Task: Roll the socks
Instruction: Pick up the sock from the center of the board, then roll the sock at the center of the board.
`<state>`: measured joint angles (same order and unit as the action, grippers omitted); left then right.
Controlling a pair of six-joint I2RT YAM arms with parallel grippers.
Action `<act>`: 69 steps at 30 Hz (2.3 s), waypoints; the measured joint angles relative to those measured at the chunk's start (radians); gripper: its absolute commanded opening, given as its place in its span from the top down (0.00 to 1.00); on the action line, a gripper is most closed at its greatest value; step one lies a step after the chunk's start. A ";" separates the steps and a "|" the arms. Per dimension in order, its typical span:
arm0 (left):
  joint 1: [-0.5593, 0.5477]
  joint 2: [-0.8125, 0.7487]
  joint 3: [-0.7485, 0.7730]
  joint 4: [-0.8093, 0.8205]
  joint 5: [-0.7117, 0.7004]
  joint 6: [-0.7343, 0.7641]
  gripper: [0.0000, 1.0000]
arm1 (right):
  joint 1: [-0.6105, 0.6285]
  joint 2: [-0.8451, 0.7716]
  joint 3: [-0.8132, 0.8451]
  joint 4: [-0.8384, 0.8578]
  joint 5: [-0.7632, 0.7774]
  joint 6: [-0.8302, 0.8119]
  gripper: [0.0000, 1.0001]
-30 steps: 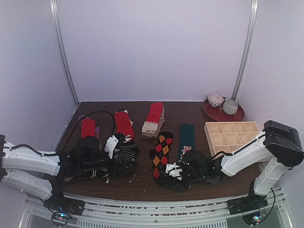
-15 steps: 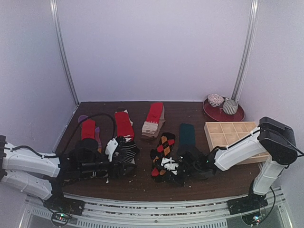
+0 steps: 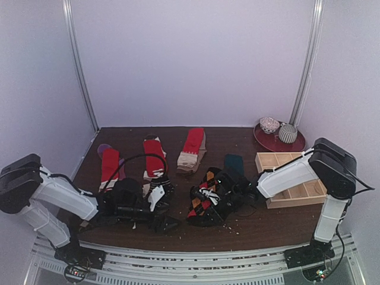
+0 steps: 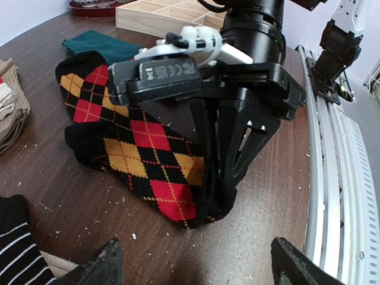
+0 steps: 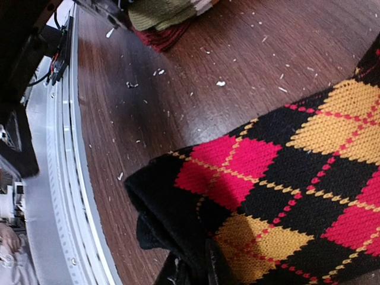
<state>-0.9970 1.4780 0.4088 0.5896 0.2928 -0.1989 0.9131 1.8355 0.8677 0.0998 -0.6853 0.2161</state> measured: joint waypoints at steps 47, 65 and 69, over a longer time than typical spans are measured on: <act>-0.021 0.447 0.196 0.226 0.124 0.054 1.00 | -0.043 0.065 0.044 -0.034 -0.133 0.042 0.74; -0.016 0.432 0.256 0.055 0.131 -0.243 1.00 | 0.008 -0.472 -0.328 0.175 0.201 -0.135 0.33; -0.014 0.427 0.262 0.032 0.134 -0.276 1.00 | 0.025 -0.460 -0.368 0.276 0.220 -0.209 0.33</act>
<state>-1.0111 1.9053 0.6704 0.6212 0.4263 -0.4747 0.9382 1.3750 0.4995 0.3759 -0.4656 0.0074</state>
